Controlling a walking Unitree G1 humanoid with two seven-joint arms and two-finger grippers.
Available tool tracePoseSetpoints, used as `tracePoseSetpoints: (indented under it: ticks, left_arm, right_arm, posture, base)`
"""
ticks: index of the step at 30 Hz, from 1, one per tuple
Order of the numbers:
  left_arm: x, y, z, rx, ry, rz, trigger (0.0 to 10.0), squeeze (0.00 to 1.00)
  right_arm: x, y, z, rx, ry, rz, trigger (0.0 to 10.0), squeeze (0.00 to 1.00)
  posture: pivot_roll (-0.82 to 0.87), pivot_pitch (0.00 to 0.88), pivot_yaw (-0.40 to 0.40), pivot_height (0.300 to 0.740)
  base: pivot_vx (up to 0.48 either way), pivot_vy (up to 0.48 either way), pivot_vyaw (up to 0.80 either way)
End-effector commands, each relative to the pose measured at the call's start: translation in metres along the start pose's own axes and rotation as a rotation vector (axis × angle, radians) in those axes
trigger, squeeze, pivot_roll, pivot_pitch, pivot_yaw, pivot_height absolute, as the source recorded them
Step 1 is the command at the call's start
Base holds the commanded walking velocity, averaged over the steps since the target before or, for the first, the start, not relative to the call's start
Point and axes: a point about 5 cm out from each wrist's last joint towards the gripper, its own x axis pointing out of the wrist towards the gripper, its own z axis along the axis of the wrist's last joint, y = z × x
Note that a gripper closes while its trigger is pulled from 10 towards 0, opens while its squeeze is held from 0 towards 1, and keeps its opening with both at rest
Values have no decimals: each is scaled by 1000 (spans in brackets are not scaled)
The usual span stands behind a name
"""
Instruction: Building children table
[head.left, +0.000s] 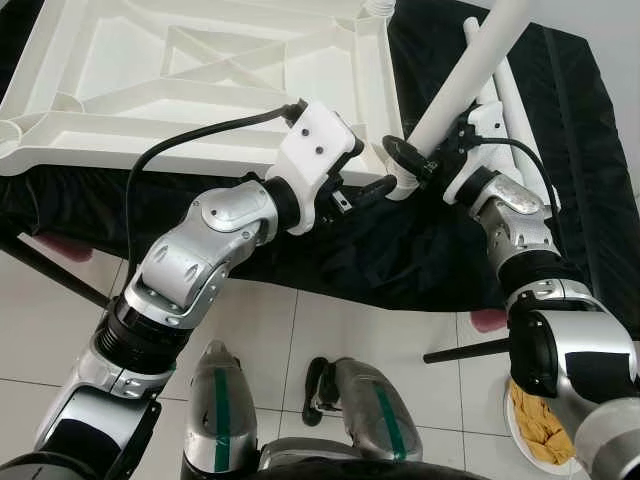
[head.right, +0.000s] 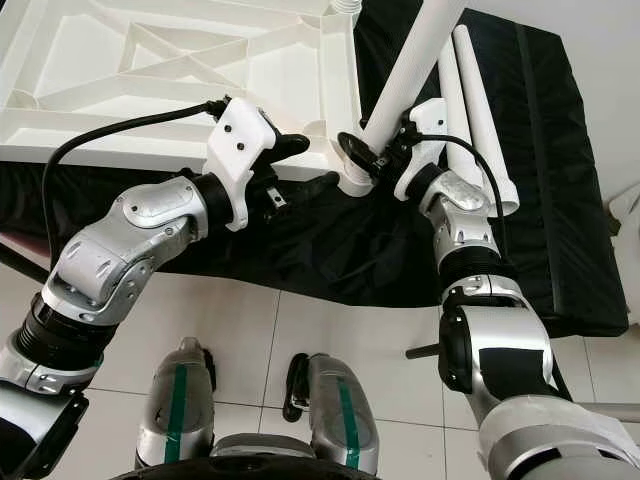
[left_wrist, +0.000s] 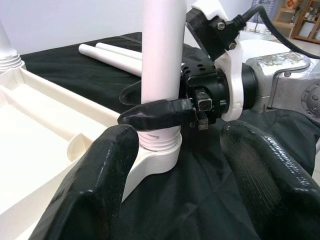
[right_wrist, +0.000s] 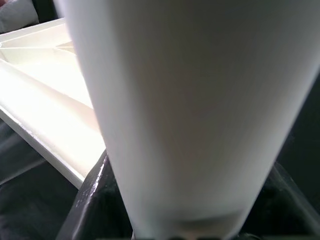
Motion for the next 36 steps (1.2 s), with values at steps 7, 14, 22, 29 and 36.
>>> tracePoseSetpoints:
  ticks: [7,14,22,29,36]
  left_arm:
    - [1,-6,-2,-1,8,-51,10000,0]
    - [1,-9,-3,-2,12,-63,10000,0]
    - [0,-11,-4,-5,15,-70,10000,0]
    - [2,-12,-4,-5,13,-74,10000,0]
    - [4,-13,-5,-8,12,-87,10000,0]
  right_arm:
    - [-2,-8,6,-9,-31,-193,10000,0]
    - [2,-2,8,23,-58,-311,10000,0]
    - [-5,3,-5,16,6,-620,10000,0]
    - [-16,12,-12,-20,31,-929,10000,0]
    - [-15,19,-6,-10,21,-963,10000,0]
  posture:
    - [129,37,-124,740]
    - [133,35,-124,740]
    - [132,25,-129,740]
    - [132,17,-133,740]
    - [126,7,-129,740]
  base:
    - [0,0,0]
    - [0,0,0]
    - [0,0,0]
    - [0,0,0]
    - [0,0,0]
